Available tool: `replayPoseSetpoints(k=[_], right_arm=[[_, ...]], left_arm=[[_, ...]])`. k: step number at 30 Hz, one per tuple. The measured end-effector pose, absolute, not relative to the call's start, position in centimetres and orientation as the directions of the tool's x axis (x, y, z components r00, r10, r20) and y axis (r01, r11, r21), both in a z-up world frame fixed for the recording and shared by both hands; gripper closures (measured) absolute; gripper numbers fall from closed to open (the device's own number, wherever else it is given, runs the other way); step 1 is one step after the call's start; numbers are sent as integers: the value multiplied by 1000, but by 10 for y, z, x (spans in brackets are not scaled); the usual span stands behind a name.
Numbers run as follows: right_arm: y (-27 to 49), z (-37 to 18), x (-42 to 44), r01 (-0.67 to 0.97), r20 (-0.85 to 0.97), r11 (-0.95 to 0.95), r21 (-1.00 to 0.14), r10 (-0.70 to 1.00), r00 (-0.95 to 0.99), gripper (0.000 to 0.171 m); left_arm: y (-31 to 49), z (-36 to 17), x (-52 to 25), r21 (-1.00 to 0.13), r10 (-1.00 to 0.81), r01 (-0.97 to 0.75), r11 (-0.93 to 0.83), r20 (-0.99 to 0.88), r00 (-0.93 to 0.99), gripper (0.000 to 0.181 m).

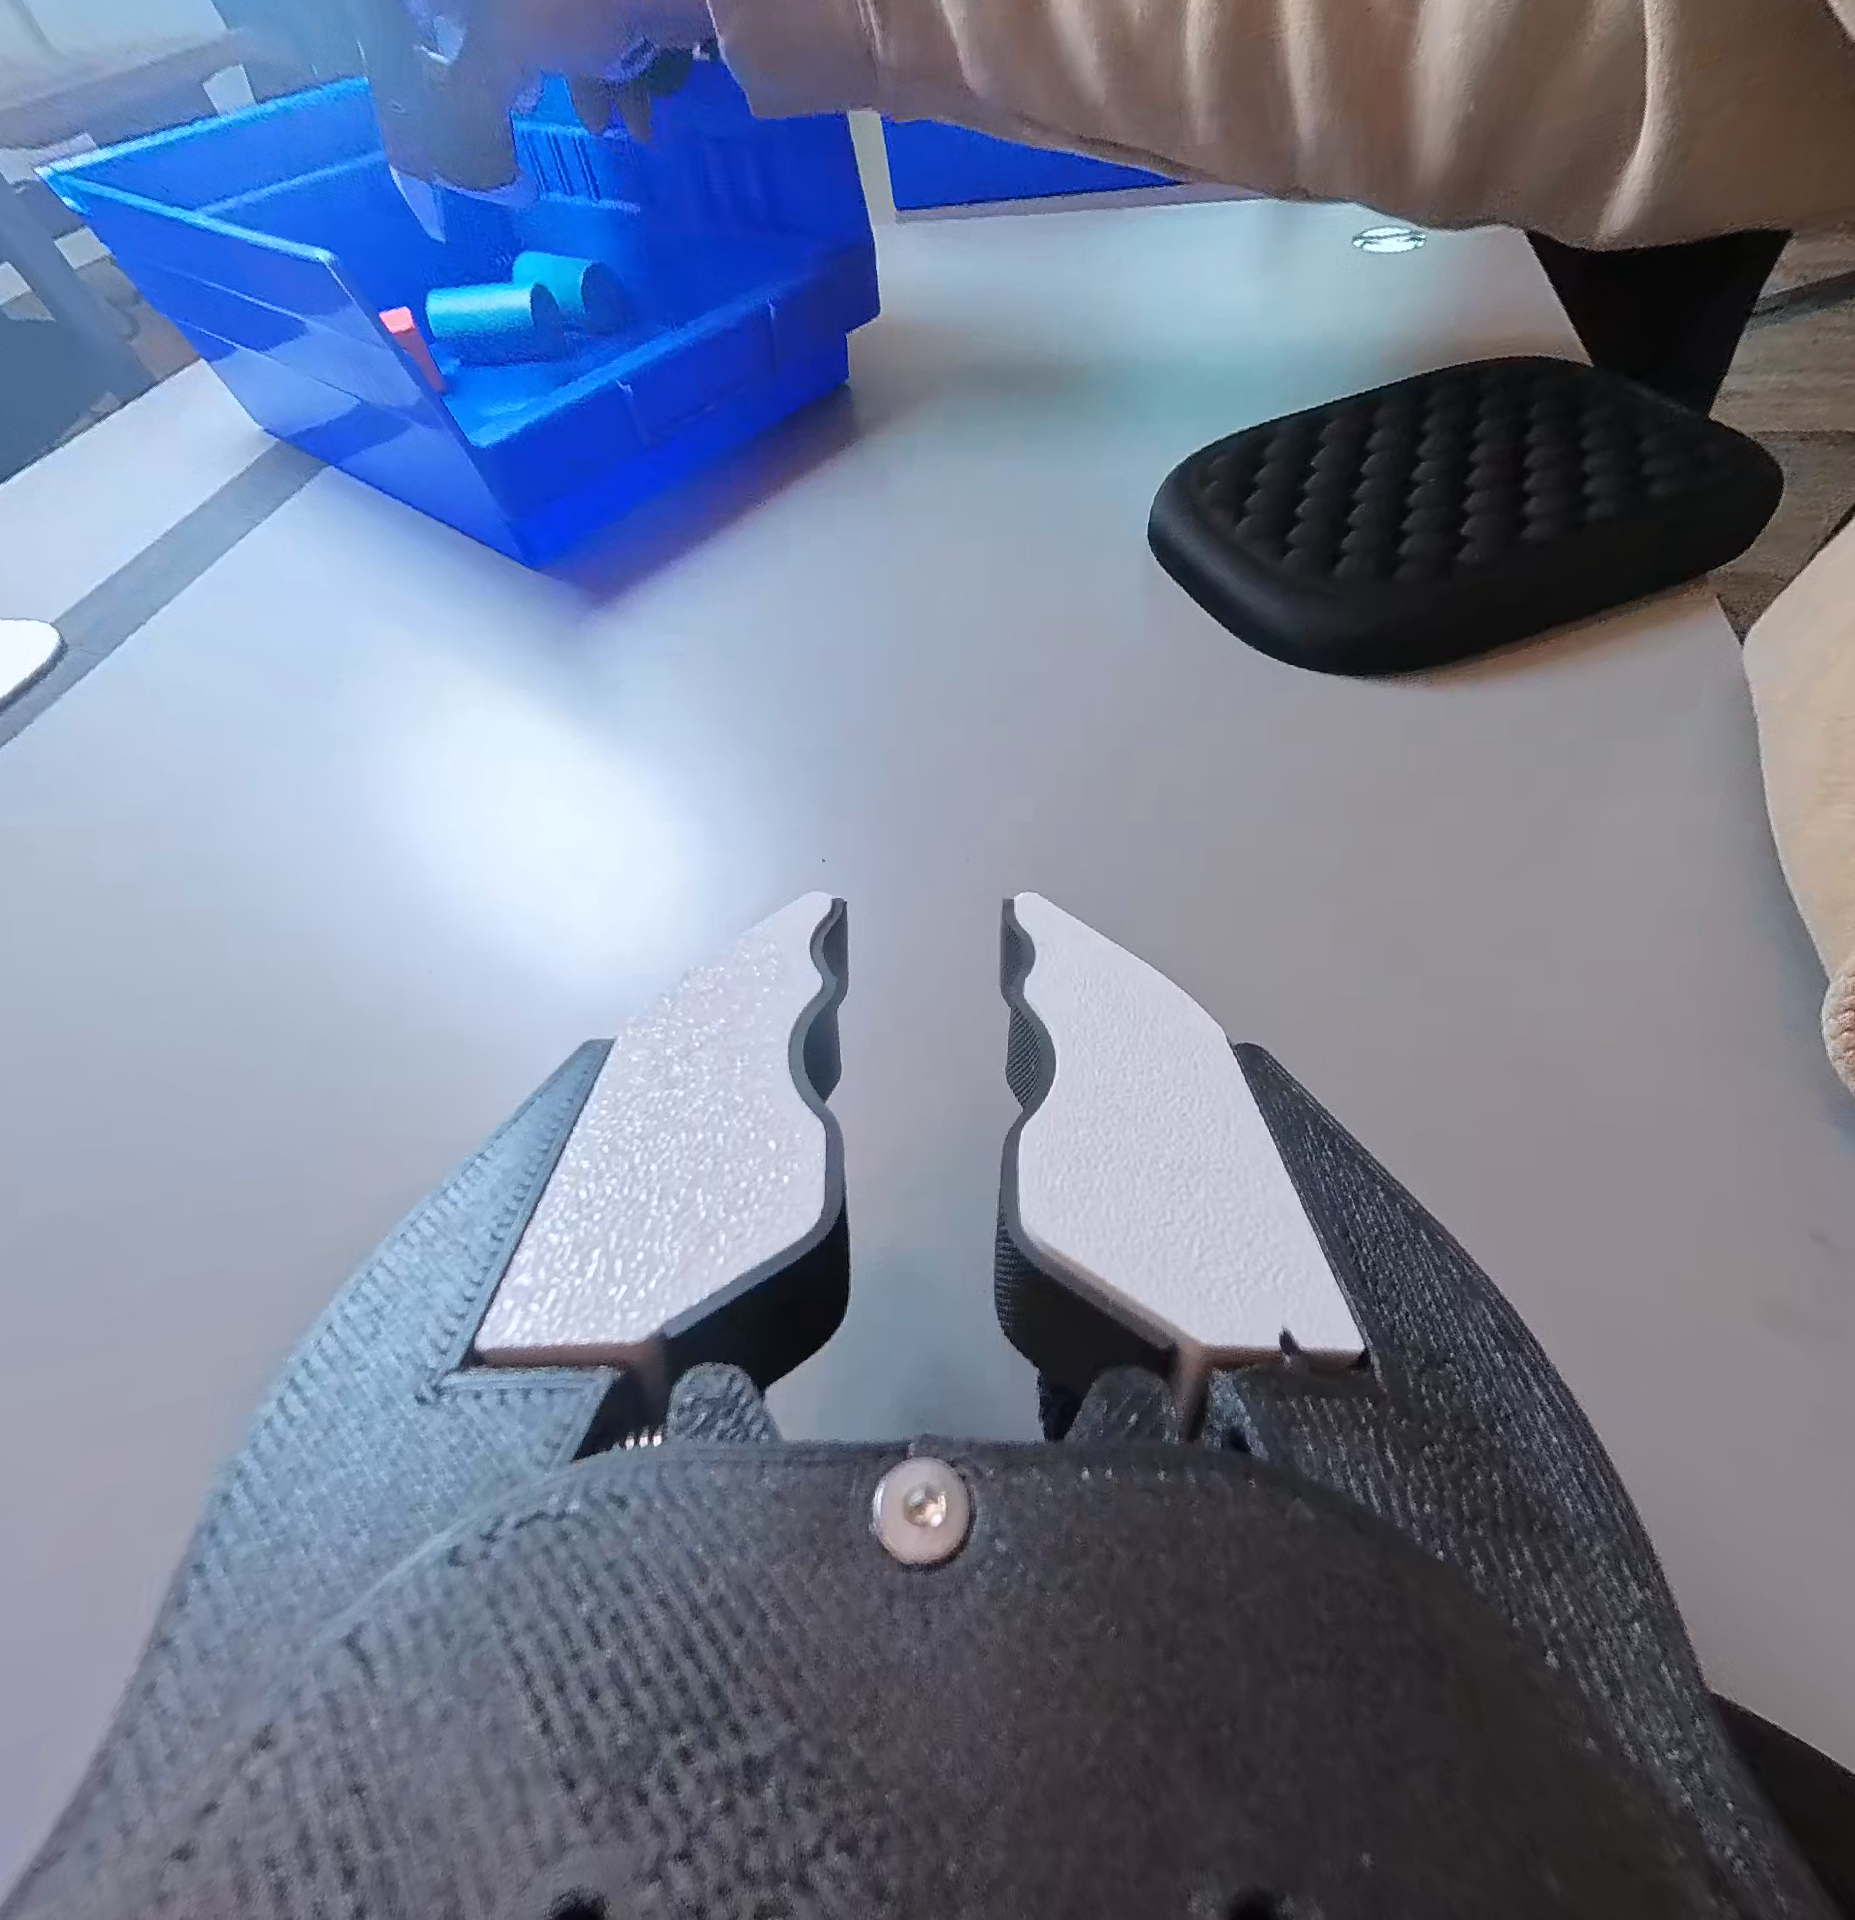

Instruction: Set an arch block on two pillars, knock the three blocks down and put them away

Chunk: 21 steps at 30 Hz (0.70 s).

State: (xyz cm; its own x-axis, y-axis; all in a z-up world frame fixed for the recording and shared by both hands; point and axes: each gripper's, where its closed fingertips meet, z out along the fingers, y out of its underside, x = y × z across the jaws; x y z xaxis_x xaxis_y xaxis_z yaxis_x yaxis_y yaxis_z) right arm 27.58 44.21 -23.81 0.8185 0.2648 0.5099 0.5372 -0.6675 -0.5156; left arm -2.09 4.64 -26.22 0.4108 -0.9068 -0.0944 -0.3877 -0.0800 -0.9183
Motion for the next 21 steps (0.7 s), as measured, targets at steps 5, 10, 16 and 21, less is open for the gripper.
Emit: replayPoseSetpoints(k=[5,10,16,21], right_arm=[[419,-187,227,484,369,-422,-767,327,870,132],[347,-147,156,385,249,-165,-908,527,812,140],[255,-154,84,343,191,-40,-939,767,612,167],[201,-170,53,345,188,12,-938,857,481,171]], left_arm=[[50,-243,-28,-944,-880,-329,-22,-138,454,173],[58,-217,-43,-974,-845,-226,6,-126,520,181],[79,-201,-71,-986,-761,-169,3,-112,639,181],[108,-184,-132,-973,-586,-226,45,-209,783,181]])
